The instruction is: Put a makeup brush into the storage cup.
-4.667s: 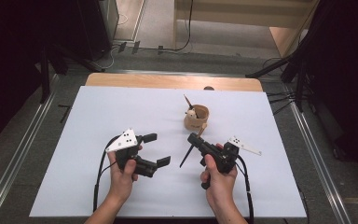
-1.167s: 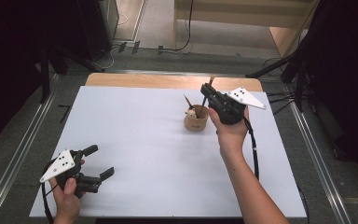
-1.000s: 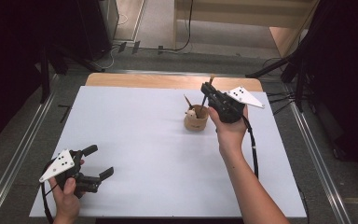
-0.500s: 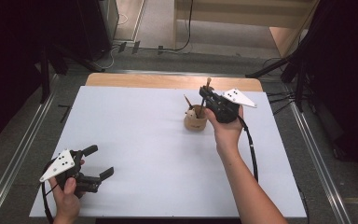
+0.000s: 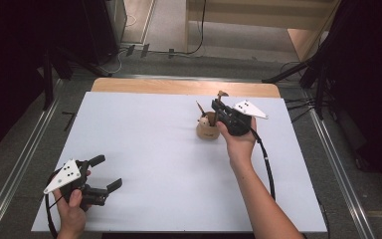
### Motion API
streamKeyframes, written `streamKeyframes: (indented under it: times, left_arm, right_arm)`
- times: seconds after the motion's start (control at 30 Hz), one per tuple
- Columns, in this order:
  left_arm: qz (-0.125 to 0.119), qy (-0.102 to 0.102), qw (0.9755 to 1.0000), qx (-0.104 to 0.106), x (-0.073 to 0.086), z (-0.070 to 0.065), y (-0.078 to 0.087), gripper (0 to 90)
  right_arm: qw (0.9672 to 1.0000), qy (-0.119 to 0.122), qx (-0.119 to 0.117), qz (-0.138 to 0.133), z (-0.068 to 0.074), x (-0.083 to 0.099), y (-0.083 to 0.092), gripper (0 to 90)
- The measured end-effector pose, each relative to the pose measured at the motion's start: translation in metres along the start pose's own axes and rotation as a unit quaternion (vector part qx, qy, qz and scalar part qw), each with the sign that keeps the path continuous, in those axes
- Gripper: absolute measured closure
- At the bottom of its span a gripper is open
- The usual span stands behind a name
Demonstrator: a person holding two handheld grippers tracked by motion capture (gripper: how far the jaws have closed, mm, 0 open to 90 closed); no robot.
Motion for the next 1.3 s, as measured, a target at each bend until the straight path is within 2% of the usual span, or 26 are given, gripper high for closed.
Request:
streamKeyframes:
  times: [0.17, 0.3, 0.43, 0.6, 0.7, 0.77, 0.9, 1.0, 1.13, 1.2, 1.3]
  left_arm:
    - [0.001, -0.001, 1.0000, 0.001, 0.000, 0.000, 0.000, 0.0]
    - [0.002, -0.002, 1.0000, 0.000, 0.000, 0.000, 0.000, 0.0]
    - [0.002, -0.002, 1.0000, 0.000, 0.000, 0.000, 0.000, 0.0]
    - [0.003, -0.003, 1.0000, -0.001, 0.001, 0.000, 0.000, 0.0]
    - [0.003, -0.003, 1.0000, -0.001, 0.001, 0.000, 0.000, 0.0]
    - [0.003, -0.003, 1.0000, -0.001, 0.001, 0.000, -0.001, 0.0]
    - [0.003, -0.003, 1.0000, -0.001, 0.001, 0.000, -0.001, 0.0]
    - [0.003, -0.004, 1.0000, 0.000, 0.001, -0.001, -0.001, 0.0]
    - [0.004, -0.004, 1.0000, 0.000, 0.001, -0.001, -0.001, 0.0]
    - [0.004, -0.004, 1.0000, -0.001, 0.001, -0.001, -0.001, 0.0]
    - [0.003, -0.003, 1.0000, -0.001, 0.001, -0.001, -0.001, 0.0]
  right_arm:
    - [0.9998, -0.009, 0.007, 0.013, -0.006, 0.012, -0.004, 83.0]
    - [0.9996, -0.008, 0.007, 0.027, -0.006, 0.020, -0.008, 82.8]
    - [0.9995, -0.003, 0.008, 0.030, -0.005, 0.022, -0.010, 80.4]
    - [0.9994, -0.006, 0.011, 0.032, -0.005, 0.023, -0.009, 67.4]
    - [0.9993, -0.009, 0.020, 0.030, -0.004, 0.020, -0.005, 54.6]
    - [0.9993, -0.012, 0.021, 0.029, -0.003, 0.019, -0.001, 52.6]
    - [0.9990, 0.003, 0.041, 0.021, -0.001, 0.014, 0.008, 41.5]
    - [0.9989, 0.000, 0.044, 0.019, -0.001, 0.013, 0.014, 37.0]
    - [0.9990, -0.018, 0.034, 0.023, -0.003, 0.015, 0.021, 30.6]
    - [0.9989, -0.020, 0.030, 0.031, -0.003, 0.017, 0.024, 26.5]
    - [0.9990, -0.023, 0.025, 0.028, -0.004, 0.018, 0.030, 24.0]
Point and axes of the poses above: each handheld gripper's, and its own axes: y roughly backward along the jaws, x roughly out of its underside, z roughly to its left, the point moved 5 cm from there along -y, roughly forward along the jaws, and after that the axes turned 11 degrees about z, right-handed, at the moved point
